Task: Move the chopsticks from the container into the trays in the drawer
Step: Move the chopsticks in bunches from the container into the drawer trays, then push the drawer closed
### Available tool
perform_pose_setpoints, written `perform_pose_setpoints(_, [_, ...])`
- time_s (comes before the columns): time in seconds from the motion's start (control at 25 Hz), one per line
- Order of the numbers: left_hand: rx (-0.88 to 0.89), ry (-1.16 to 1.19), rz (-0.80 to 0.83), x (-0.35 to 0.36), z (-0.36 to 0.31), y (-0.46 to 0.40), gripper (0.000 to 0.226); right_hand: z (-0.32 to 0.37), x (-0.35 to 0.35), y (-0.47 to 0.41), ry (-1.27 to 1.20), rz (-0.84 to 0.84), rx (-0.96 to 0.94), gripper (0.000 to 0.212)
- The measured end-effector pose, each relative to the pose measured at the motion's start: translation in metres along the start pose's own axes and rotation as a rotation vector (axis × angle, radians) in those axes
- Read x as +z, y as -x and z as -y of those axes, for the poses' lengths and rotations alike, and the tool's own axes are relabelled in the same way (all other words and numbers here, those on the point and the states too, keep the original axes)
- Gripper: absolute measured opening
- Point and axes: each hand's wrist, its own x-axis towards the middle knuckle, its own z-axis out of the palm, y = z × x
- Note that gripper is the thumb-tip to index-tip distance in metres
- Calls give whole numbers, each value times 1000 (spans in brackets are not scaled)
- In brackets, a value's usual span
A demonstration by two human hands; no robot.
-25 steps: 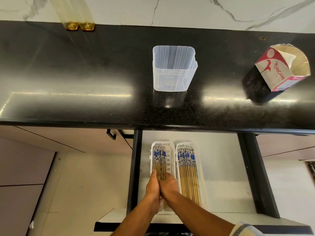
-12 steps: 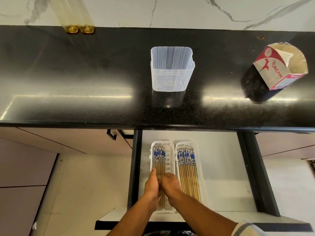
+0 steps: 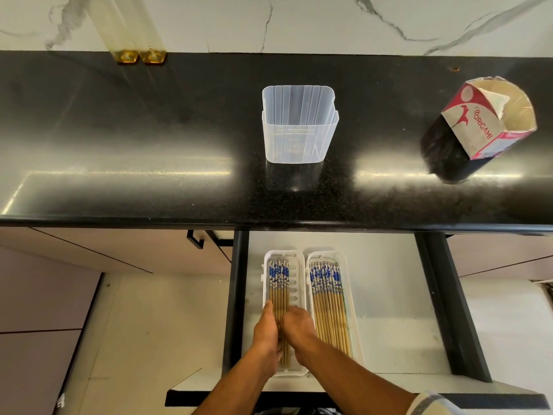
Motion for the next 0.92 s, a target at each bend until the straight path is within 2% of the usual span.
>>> perform_pose_setpoints(0.4, [36,20,-10,7,1,10,60,3,-3,9,-60,2,-13,27])
perform_pose_setpoints(0.6, [79,-69,17,10,-20,27,51,20,-16,28,-40,48,-12,32])
perform_pose_setpoints(0.68, [187,-132,55,12,-38,42,43,30,-27,35,-43,76,-82,34])
perform_pose_setpoints(0.76, [379,-192,71,16,-55,66,32,41,-42,45,-16,71,-211,34])
perform_pose_setpoints(0.84, [664,-356,48,15,-67,88,27,51,-64,53,82,-43,-445,33])
perform_pose_setpoints(0.92, [958,-566,-16,8,-71,109,39,59,-94,71,210,-195,-719,35])
